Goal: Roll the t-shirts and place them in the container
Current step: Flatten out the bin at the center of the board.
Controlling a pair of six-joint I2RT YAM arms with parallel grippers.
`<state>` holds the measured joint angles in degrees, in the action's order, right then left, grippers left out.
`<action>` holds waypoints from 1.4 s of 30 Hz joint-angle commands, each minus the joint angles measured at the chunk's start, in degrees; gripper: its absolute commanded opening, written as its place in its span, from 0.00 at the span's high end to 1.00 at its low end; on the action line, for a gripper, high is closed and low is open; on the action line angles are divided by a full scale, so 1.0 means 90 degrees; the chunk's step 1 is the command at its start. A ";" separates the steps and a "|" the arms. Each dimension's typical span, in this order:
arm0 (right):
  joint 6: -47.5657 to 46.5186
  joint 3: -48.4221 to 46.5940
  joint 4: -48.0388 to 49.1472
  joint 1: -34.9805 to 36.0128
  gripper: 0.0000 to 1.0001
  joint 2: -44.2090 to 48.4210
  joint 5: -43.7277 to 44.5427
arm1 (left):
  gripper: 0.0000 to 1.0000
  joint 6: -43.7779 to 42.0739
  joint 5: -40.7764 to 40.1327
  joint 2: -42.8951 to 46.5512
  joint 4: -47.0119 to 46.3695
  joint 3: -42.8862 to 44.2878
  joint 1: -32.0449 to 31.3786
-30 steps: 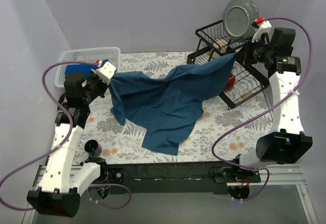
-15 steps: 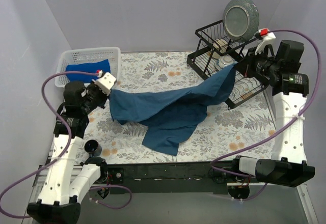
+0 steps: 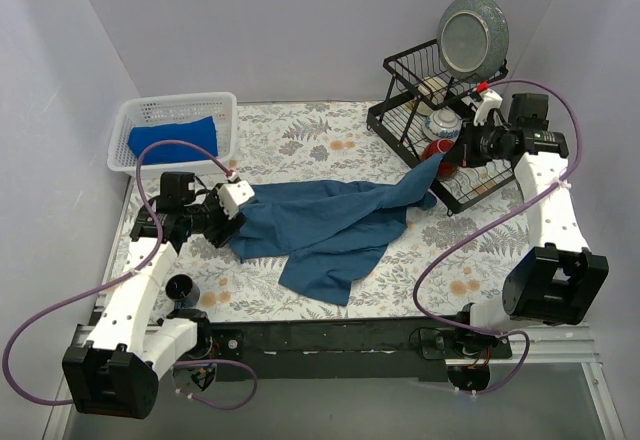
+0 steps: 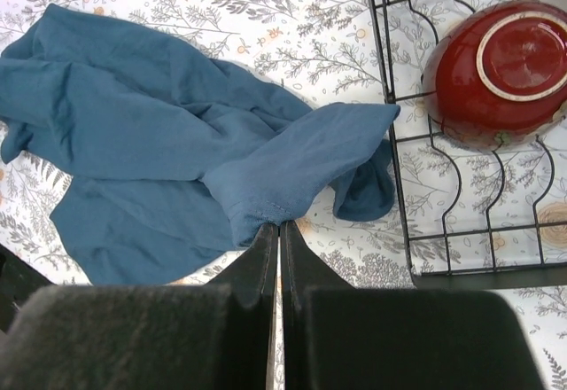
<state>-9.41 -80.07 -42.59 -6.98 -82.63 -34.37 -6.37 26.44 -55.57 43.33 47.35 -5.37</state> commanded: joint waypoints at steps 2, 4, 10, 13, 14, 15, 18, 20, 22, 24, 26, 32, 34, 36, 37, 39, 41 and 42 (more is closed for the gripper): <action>0.0010 -0.0107 0.0454 0.0180 0.99 0.0002 -0.0175 | 0.52 -0.1234 0.1437 -0.0114 0.1834 0.0334 -0.0009; 0.0059 0.0048 0.0484 0.0229 0.99 0.0011 -0.0165 | 0.52 -0.1605 0.1671 -0.0270 0.2098 0.0266 -0.0058; 0.0011 0.0215 0.0484 0.0268 0.99 0.0070 -0.0127 | 0.52 -0.1948 0.1292 -0.0778 0.1778 -0.0017 -0.0926; 0.0010 0.0332 0.0464 0.0268 0.99 0.0119 -0.0097 | 0.56 -0.1987 0.0892 -0.1071 0.1553 -0.0124 -0.1512; 0.0010 0.0352 0.0455 0.0268 0.99 0.0138 -0.0087 | 0.58 -0.2016 0.0765 -0.1188 0.1504 -0.0163 -0.1620; 0.0020 0.0391 0.0445 0.0268 0.99 0.0148 -0.0097 | 0.59 -0.2065 0.0561 -0.1343 0.1407 -0.0193 -0.1708; 0.0030 0.0391 0.0455 0.0268 0.99 0.0158 -0.0058 | 0.61 -0.2221 0.0093 -0.1510 0.0940 -0.0417 -0.1728; 0.0020 0.0381 0.0445 0.0268 0.99 0.0158 -0.0039 | 0.62 -0.2406 -0.0143 -0.1550 0.0665 -0.0603 -0.1728; 0.0020 0.0362 0.0435 0.0268 0.99 0.0148 0.0000 | 0.63 -0.2544 -0.0436 -0.1638 0.0450 -0.0671 -0.1728; 0.0030 0.0352 0.0435 0.0268 0.99 0.0128 0.0010 | 0.64 -0.2574 -0.0622 -0.1745 0.0313 -0.0691 -0.1728; 0.0030 0.0352 0.0445 0.0268 0.99 0.0109 0.0020 | 0.65 -0.2583 -0.0847 -0.1882 0.0244 -0.0740 -0.1718; 0.0059 0.0342 0.0464 0.0268 0.99 0.0041 0.0030 | 0.67 -0.2739 -0.1345 -0.1892 -0.0205 -0.1082 -0.1553; 0.0049 0.0342 0.0464 0.0268 0.99 0.0031 0.0049 | 0.67 -0.2788 -0.1394 -0.1901 -0.0215 -0.1159 -0.1484; 0.0049 0.0342 0.0464 0.0268 0.99 0.0011 0.0059 | 0.67 -0.2798 -0.1657 -0.1892 -0.0467 -0.1383 -0.1435; 0.0049 0.0342 0.0474 0.0268 0.99 0.0011 0.0049 | 0.67 -0.2856 -0.1755 -0.1882 -0.0595 -0.1452 -0.1406; 0.0040 0.0342 0.0474 0.0268 0.99 -0.0008 0.0059 | 0.72 -0.2895 -0.1960 -0.1833 -0.0916 -0.1579 -0.1328; 0.0020 0.0342 0.0474 0.0268 0.99 -0.0018 0.0049 | 0.83 -0.2935 -0.2039 -0.1862 -0.0996 -0.1648 -0.1289; 0.0020 0.0342 0.0474 0.0268 0.99 -0.0037 0.0059 | 0.86 -0.2896 -0.2049 -0.1921 -0.1016 -0.1639 -0.1269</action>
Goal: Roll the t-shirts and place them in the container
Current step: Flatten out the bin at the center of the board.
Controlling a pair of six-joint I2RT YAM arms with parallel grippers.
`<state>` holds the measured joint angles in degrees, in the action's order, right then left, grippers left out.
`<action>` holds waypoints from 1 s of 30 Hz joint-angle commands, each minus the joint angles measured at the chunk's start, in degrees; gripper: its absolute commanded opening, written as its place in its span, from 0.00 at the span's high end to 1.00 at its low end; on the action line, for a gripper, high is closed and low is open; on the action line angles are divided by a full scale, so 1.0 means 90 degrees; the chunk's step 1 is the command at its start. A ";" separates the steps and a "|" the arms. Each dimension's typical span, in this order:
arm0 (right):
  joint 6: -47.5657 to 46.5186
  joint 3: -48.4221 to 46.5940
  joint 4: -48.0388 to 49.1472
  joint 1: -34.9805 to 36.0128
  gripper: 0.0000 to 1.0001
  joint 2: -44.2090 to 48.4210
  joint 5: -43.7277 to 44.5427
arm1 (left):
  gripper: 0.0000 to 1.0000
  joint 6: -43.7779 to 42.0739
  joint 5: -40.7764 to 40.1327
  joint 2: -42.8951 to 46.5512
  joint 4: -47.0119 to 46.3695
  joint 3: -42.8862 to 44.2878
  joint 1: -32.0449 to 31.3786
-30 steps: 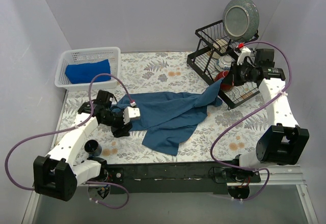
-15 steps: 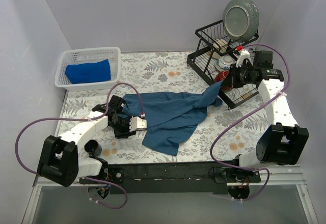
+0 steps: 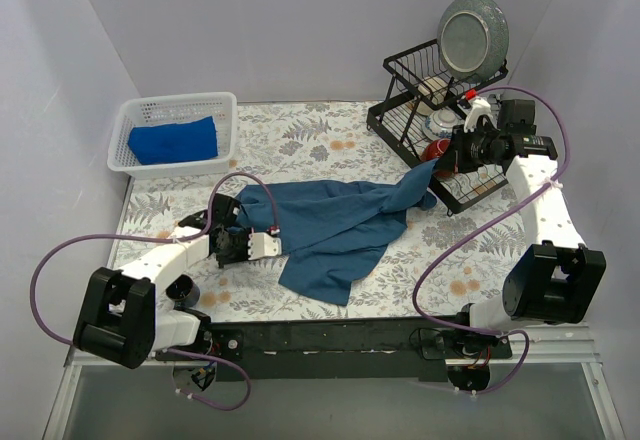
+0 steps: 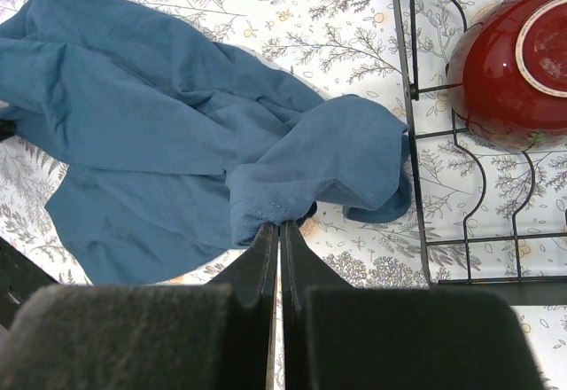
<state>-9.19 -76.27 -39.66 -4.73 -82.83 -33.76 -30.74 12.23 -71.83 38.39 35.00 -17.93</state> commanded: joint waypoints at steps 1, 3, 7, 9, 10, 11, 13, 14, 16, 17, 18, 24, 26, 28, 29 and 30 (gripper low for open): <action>-0.0014 -0.0080 0.0149 0.0018 0.99 -0.0016 -0.0009 | 0.89 -0.0159 -0.0460 -0.0143 -0.0428 -0.0208 0.0137; -0.0024 -0.0100 0.0159 0.0018 0.99 -0.0025 0.0011 | 1.00 -0.0139 -0.0441 -0.0182 -0.0282 -0.0140 0.0147; -0.0141 -0.0439 0.0149 0.0008 0.99 -0.0035 0.0050 | 1.00 0.0094 -0.0208 -0.0027 0.0079 0.0298 0.0196; -0.0228 -0.0743 0.0149 0.0008 0.99 -0.0074 0.0089 | 1.00 0.0541 0.0056 0.0061 0.0352 0.1098 0.0371; -0.0296 -0.1160 0.0149 0.0008 0.99 -0.0132 0.0118 | 1.00 0.0786 0.0318 0.0091 0.0411 0.1420 0.0459; -0.0326 -0.1367 0.0168 0.0008 0.99 -0.0172 0.0157 | 1.00 0.1040 0.0505 0.0129 0.0441 0.1849 0.0691; -0.0288 -0.2010 0.0256 0.0008 0.99 -0.0279 0.0196 | 1.00 0.1929 0.0817 0.0130 0.0373 0.2991 0.0976; -0.0249 -0.2246 0.0372 0.0008 0.99 -0.0328 0.0254 | 1.00 0.2212 0.0838 0.0130 0.0344 0.3324 0.1199; -0.0171 -0.2656 0.0490 -0.0002 0.99 -0.0464 0.0313 | 1.00 0.2787 0.0838 0.0169 0.0178 0.4145 0.1347; -0.0083 -0.3064 0.0684 0.0008 0.99 -0.0484 0.0410 | 1.00 0.2936 0.0761 0.0217 0.0081 0.4351 0.1454; -0.0063 -0.3233 0.0812 0.0008 0.99 -0.0514 0.0479 | 1.00 0.3053 0.0664 0.0247 0.0041 0.4730 0.1465; 0.0162 -0.4394 0.1535 -0.0041 0.99 -0.0572 0.0880 | 1.00 0.3845 -0.0107 0.0539 -0.0251 0.5787 0.1475; 0.0152 -0.4562 0.1759 -0.0041 0.99 -0.0485 0.0928 | 1.00 0.3972 -0.0284 0.0647 -0.0349 0.6139 0.1475; 0.0133 -0.4709 0.2042 -0.0050 0.99 -0.0320 0.0948 | 1.00 0.4060 -0.0460 0.0754 -0.0418 0.6412 0.1475; 0.0133 -0.4748 0.2130 -0.0050 0.99 -0.0261 0.1006 | 1.00 0.4089 -0.0489 0.0774 -0.0389 0.6665 0.1494; 0.0142 -0.4797 0.2189 -0.0050 0.99 -0.0202 0.1016 | 1.00 0.4090 -0.0519 0.0823 -0.0360 0.6783 0.1524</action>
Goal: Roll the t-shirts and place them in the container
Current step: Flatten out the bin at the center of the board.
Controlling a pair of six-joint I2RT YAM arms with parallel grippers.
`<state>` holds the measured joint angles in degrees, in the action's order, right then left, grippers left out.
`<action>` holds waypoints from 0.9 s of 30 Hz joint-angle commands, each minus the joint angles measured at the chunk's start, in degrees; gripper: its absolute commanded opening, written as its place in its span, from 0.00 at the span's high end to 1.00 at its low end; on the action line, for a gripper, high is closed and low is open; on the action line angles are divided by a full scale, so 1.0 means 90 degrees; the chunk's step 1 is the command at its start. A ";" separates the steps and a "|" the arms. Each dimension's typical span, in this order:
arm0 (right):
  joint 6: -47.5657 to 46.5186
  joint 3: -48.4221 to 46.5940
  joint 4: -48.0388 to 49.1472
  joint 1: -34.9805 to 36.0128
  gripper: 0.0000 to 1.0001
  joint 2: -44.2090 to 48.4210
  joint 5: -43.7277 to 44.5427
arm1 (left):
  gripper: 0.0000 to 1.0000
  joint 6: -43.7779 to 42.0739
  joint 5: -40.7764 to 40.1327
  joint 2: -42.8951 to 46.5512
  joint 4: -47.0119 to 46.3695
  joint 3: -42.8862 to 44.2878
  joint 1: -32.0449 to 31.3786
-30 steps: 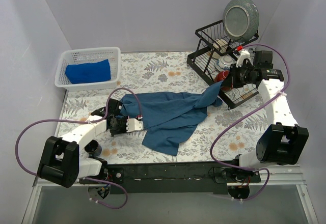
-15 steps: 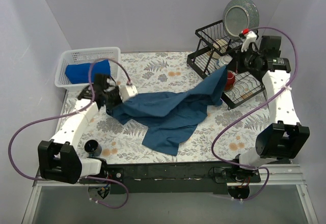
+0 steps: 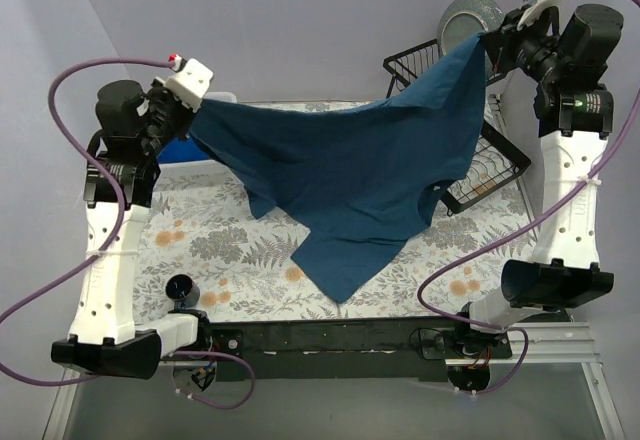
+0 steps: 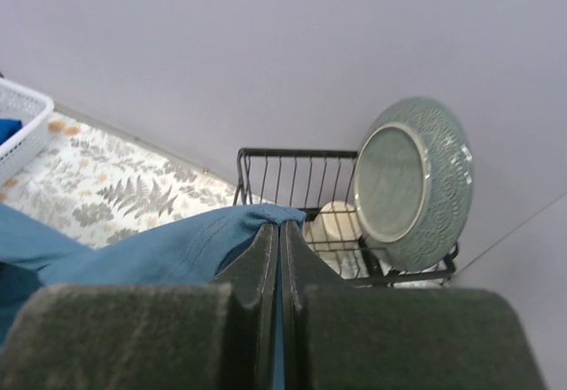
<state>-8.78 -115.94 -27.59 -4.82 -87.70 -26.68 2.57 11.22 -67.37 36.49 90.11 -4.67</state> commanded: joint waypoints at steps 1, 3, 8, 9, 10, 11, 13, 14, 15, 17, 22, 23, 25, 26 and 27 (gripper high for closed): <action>0.0086 -0.0515 0.0898 -0.0041 0.99 0.0466 0.0230 | 1.00 0.0388 -0.0475 0.0405 -0.0139 0.0768 0.0050; 0.0096 -0.0623 0.0927 -0.0041 0.99 0.0584 0.0210 | 1.00 0.0379 -0.0583 0.0542 -0.0226 0.1023 0.0089; 0.0096 -0.0312 0.0917 -0.0041 0.99 0.1403 0.0112 | 1.00 0.0486 -0.0583 0.1020 -0.0207 0.1453 0.0176; 0.0077 -0.0224 0.0947 -0.0041 0.99 0.1559 0.0112 | 1.00 0.0525 -0.0544 0.1127 -0.0207 0.1540 0.0196; 0.0048 -0.0136 0.0966 -0.0031 0.99 0.1870 0.0103 | 1.00 0.0612 -0.0525 0.1225 -0.0226 0.1551 0.0235; 0.0047 -0.0019 0.0976 -0.0041 0.99 0.2028 0.0103 | 1.00 0.0642 -0.0457 0.1449 -0.0275 0.1560 0.0255; 0.0067 0.0050 0.0928 -0.0041 0.99 0.2429 0.0074 | 1.00 0.0701 -0.0378 0.1665 -0.0275 0.1580 0.0274; 0.0125 0.0041 0.0889 -0.0041 0.99 0.2546 0.0064 | 1.00 0.0711 -0.0272 0.1791 -0.0236 0.1599 0.0284; 0.0154 0.0031 0.0763 -0.0031 0.99 0.2799 0.0054 | 1.00 0.0730 -0.0222 0.1986 -0.0197 0.1667 0.0284; 0.0271 0.0021 0.0674 -0.0041 0.99 0.3073 0.0083 | 1.00 0.0896 -0.0154 0.2182 -0.0100 0.1765 0.0284; 0.0555 -0.0076 0.0761 -0.0041 0.99 0.4031 0.0112 | 1.00 0.1072 -0.0114 0.2651 0.0066 0.2233 0.0372; 0.0565 -0.0164 0.0752 -0.0041 0.99 0.4090 0.0209 | 1.00 0.1062 -0.0085 0.2691 0.0125 0.2321 0.0391; 0.0623 -0.0641 0.0664 -0.0041 0.99 0.4081 0.0346 | 1.00 0.1082 -0.0104 0.2682 0.0115 0.2517 0.0401; 0.0614 -0.0865 0.0644 -0.0041 0.99 0.4022 0.0463 | 1.00 0.1082 -0.0114 0.2652 0.0106 0.2730 0.0401; 0.0623 -0.1042 0.0654 -0.0041 0.99 0.3887 0.0503 | 1.00 0.1082 -0.0124 0.2594 0.0086 0.2887 0.0411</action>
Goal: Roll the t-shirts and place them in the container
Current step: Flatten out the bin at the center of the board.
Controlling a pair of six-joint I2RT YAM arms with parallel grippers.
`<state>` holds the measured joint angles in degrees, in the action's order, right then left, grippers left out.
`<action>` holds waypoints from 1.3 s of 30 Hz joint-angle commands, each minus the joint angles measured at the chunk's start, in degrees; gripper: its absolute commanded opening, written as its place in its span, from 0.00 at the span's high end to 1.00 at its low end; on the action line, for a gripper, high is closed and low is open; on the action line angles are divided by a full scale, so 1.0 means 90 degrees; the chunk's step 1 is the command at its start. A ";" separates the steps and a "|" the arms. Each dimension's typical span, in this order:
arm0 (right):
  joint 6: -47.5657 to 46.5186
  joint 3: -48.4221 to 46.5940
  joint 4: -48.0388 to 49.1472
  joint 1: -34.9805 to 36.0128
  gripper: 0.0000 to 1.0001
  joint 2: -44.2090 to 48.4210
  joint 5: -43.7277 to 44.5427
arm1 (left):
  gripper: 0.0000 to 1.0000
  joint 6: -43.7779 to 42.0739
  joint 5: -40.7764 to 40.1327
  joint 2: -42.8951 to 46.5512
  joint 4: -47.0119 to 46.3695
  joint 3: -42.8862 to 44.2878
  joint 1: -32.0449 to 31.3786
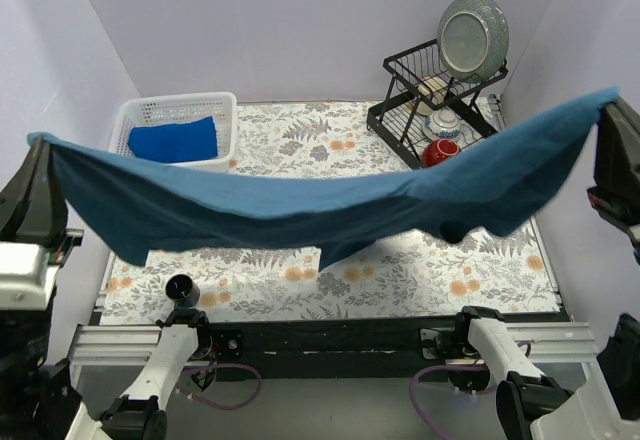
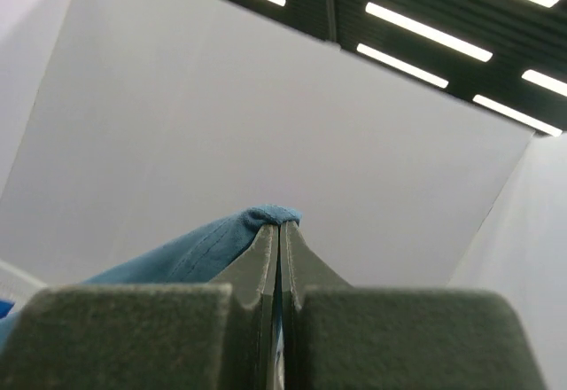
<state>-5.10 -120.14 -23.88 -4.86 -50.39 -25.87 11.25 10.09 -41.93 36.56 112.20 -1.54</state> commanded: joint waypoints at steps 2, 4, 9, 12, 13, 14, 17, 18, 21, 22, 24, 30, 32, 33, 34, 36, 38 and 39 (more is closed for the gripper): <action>0.0216 -0.0996 0.0425 -0.0036 0.99 -0.0396 0.0404 | 1.00 0.0137 0.0002 -0.0457 0.0098 0.0793 0.0083; 0.0293 -0.1153 0.0592 -0.0036 0.99 -0.0621 0.0394 | 1.00 0.0118 -0.0036 -0.0584 0.0060 0.0863 0.0083; 0.0411 -0.0775 0.1021 -0.0036 0.99 -0.1207 0.0121 | 1.00 -0.0106 0.0031 -0.0810 -0.0155 0.0009 0.0083; 0.0479 0.0611 0.1382 -0.0036 0.99 -0.1237 -0.0259 | 1.00 -0.0312 0.0246 -0.0674 -0.0156 -0.0998 0.0093; 0.0470 0.1010 0.1413 -0.0036 0.99 -0.1266 -0.0406 | 1.00 -0.0370 0.0295 -0.0634 -0.0155 -0.1756 0.0083; 0.0460 0.1372 0.1452 -0.0036 0.99 -0.1295 -0.0726 | 1.00 -0.0496 0.0353 -0.0614 -0.0097 -0.2189 0.0083; 0.0382 0.2818 0.1666 -0.0026 0.99 -0.1471 -0.1322 | 1.00 -0.0633 0.0588 -0.0624 -0.0184 -0.3694 0.0083; 0.0304 0.3566 0.1754 0.0051 0.99 -0.1578 -0.1373 | 1.00 -0.0702 0.0675 -0.0643 -0.0243 -0.4016 0.0083; -0.0212 0.4420 0.1950 0.0529 0.99 -0.1967 -0.1179 | 1.00 -0.0926 0.0705 -0.0896 -0.0740 -0.5296 0.0083; -0.0727 0.4809 0.1931 0.0772 0.99 -0.2105 -0.1072 | 1.00 -0.1024 0.0744 -0.1033 -0.0848 -0.5512 0.0083; -0.1121 0.5086 0.1931 0.1164 0.99 -0.2620 -0.0954 | 1.00 -0.1122 0.0783 -0.1588 -0.1189 -0.5962 0.0083; -0.1942 0.4708 0.1833 0.1546 0.99 -0.4542 -0.0866 | 1.00 -0.1425 0.0364 -0.3249 -0.2127 -0.6139 0.0161; -0.2011 0.4134 0.1823 0.1537 0.99 -0.5014 -0.0633 | 1.00 -0.1503 0.0237 -0.3765 -0.2294 -0.6013 0.0374; -0.2040 0.3936 0.1813 0.1536 0.99 -0.5461 -0.0496 | 1.00 -0.1513 0.0179 -0.3933 -0.2333 -0.5857 0.0415; -0.2040 0.3693 0.1813 0.1546 0.99 -0.5659 -0.0311 | 1.00 -0.1561 0.0139 -0.4070 -0.2382 -0.5778 0.0512; -0.2031 0.3106 0.1842 0.1537 0.99 -0.6175 -0.0096 | 1.00 -0.1601 0.0032 -0.4411 -0.2392 -0.5554 0.0630; -0.2001 0.2793 0.1872 0.1537 0.99 -0.6470 0.0052 | 1.00 -0.1630 0.0022 -0.4578 -0.2411 -0.5426 0.0815; -0.1982 0.2444 0.1872 0.1536 0.99 -0.6761 0.0071 | 1.00 -0.1630 0.0031 -0.4627 -0.2402 -0.5387 0.0864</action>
<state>-21.47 -89.32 -10.94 9.34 -107.07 -28.71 -1.76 11.97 -83.05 18.83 59.37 3.73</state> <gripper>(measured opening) 0.022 0.009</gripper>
